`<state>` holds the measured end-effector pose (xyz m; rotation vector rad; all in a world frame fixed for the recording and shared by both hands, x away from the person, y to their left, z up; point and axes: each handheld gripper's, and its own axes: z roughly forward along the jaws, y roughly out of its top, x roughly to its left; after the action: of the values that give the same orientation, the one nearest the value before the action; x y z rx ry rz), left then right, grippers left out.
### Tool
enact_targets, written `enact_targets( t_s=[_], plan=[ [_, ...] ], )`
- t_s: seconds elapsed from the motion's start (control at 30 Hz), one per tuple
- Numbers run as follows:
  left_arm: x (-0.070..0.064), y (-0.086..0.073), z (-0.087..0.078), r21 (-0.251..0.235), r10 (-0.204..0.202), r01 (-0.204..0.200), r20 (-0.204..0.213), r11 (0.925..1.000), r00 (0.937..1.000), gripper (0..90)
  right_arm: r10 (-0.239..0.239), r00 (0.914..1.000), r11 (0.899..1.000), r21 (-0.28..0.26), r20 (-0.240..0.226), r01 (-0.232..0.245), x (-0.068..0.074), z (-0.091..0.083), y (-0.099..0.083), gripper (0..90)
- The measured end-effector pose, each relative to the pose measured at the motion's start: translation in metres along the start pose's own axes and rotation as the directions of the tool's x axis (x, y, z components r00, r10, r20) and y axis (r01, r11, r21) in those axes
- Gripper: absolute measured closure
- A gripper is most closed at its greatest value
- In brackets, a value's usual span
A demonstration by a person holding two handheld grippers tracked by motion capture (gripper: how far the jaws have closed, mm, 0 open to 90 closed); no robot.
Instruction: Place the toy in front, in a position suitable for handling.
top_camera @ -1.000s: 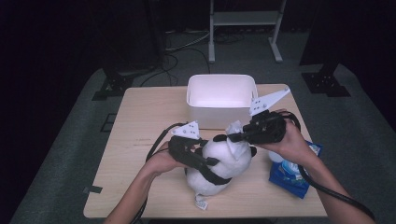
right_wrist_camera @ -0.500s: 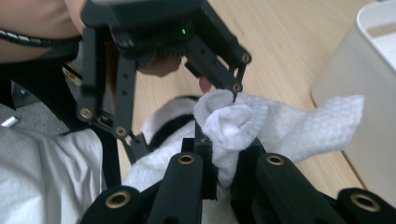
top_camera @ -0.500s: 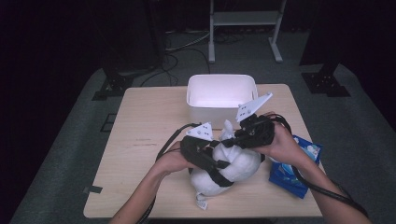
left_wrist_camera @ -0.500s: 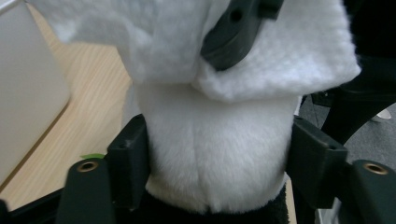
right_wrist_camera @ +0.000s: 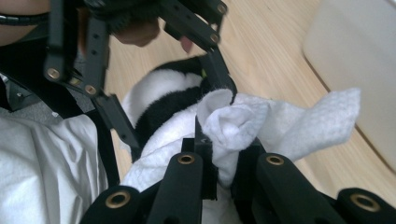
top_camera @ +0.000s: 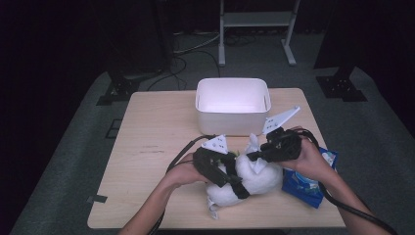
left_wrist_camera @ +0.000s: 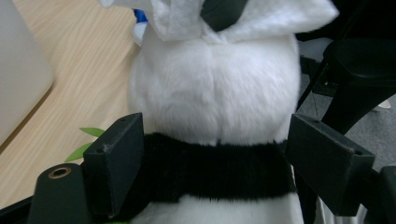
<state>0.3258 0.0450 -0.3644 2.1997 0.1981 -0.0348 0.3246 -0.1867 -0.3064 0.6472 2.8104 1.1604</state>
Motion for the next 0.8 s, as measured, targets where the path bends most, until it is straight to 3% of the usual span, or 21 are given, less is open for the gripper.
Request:
enact_targets(
  t_s=[0.2,0.4,0.5,0.57,0.7,0.8],
  plan=[
    [-0.006,0.004,0.001,0.015,0.042,-0.042,-0.029,0.999,0.9987,19.1,0.015,0.9983,0.999,0.033,0.057,-0.017,-0.004,-0.005,-0.013,83.3],
    [-0.007,0.002,0.003,0.029,0.05,-0.048,-0.056,0.9984,0.9972,19.0,0.042,0.9939,0.997,0.061,0.102,-0.049,-0.01,-0.005,-0.03,83.2],
    [-0.009,0.001,0.0,0.016,0.06,-0.06,-0.03,0.9981,0.9978,19.0,0.062,0.9935,0.996,0.063,0.096,-0.068,-0.015,-0.002,-0.04,83.1],
    [-0.011,0.001,-0.004,0.012,0.067,-0.067,-0.047,0.9977,0.9966,19.0,0.08,0.9929,0.994,0.061,0.089,-0.085,-0.02,0.003,-0.047,83.1],
    [-0.009,-0.004,-0.01,0.058,0.061,-0.056,-0.09,0.9968,0.9941,16.8,0.109,0.991,0.993,0.039,0.078,-0.112,-0.026,0.001,-0.053,83.0],
    [-0.006,-0.01,-0.011,0.047,0.035,-0.032,-0.077,0.9984,0.9964,16.8,0.098,0.9917,0.994,0.039,0.083,-0.101,-0.024,0.0,-0.05,82.8]
  ],
)
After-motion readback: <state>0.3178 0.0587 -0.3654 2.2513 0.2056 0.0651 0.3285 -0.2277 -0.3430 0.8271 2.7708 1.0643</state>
